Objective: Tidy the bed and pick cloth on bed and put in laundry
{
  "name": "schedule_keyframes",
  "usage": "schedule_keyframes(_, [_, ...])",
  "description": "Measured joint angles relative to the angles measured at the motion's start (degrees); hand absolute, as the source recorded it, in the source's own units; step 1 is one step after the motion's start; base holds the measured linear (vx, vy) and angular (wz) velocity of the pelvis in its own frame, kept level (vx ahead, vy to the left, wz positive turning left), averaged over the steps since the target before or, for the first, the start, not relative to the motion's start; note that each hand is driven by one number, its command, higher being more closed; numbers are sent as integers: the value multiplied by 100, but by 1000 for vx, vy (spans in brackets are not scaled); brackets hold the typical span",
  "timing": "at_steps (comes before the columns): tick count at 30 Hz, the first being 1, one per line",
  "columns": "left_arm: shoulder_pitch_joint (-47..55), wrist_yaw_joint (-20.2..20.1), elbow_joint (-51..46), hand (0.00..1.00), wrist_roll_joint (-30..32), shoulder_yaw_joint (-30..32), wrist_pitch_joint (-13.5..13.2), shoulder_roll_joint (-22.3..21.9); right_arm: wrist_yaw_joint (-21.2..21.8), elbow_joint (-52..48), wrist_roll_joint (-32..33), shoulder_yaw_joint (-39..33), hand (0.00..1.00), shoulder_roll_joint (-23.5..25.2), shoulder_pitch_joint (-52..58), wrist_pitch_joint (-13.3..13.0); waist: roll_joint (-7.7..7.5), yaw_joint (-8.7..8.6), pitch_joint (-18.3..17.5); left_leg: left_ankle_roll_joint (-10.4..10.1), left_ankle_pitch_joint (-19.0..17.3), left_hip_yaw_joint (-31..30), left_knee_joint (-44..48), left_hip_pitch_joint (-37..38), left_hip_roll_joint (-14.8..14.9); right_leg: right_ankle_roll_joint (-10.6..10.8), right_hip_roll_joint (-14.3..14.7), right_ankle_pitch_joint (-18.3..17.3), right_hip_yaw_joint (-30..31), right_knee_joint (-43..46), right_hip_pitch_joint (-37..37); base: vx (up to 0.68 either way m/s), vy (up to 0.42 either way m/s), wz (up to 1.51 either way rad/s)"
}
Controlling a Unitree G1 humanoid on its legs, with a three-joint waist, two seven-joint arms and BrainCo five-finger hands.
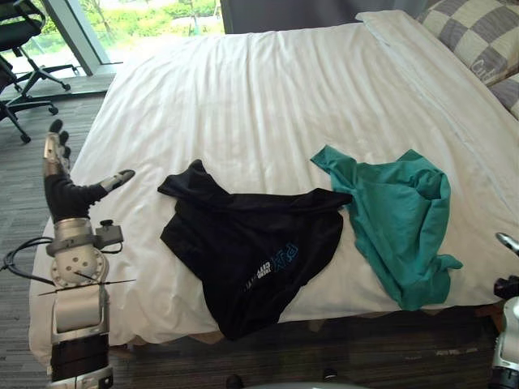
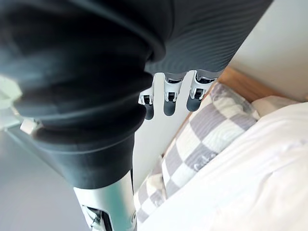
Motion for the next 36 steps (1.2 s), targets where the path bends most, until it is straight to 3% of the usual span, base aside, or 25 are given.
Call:
schedule_keyframes(11, [-37,-483,1234,0,681,-717,190,-38,125,139,-18,411,0,1,4,-86,67,-91,136,-1,-1,266,-1,-50,-32,-82,-1,214,223,-294,-114,-50,-14,-15])
schedule_keyframes(17, [-52,-457,1943,0,1168,-754,391,-325,129,141,-136,461,0,29,-1,-89,183,-194,261,2,67,285,-9,-433,-38,-110,19,400,364,-363,-523,-144,-17,-7])
schedule_keyframes(20, [-251,-423,2233,0,1338,-854,525,-361,102,116,-177,494,0,28,-6,-91,168,-199,390,40,148,299,-17,-616,-53,-89,18,532,448,-402,-717,-111,2,-8])
schedule_keyframes(24, [-772,-325,2339,0,1440,-912,527,-405,75,106,-178,516,0,29,-375,-101,160,-239,739,124,299,331,-13,-1016,-100,-108,-11,755,531,-450,-1131,-117,17,-4])
schedule_keyframes(36, [-1631,-33,2719,0,1697,-1252,544,-440,-197,-347,-180,791,0,30,-891,-267,179,-339,1236,171,426,533,-6,-1575,-109,-124,4,1063,765,-620,-1735,-11,2,-8])
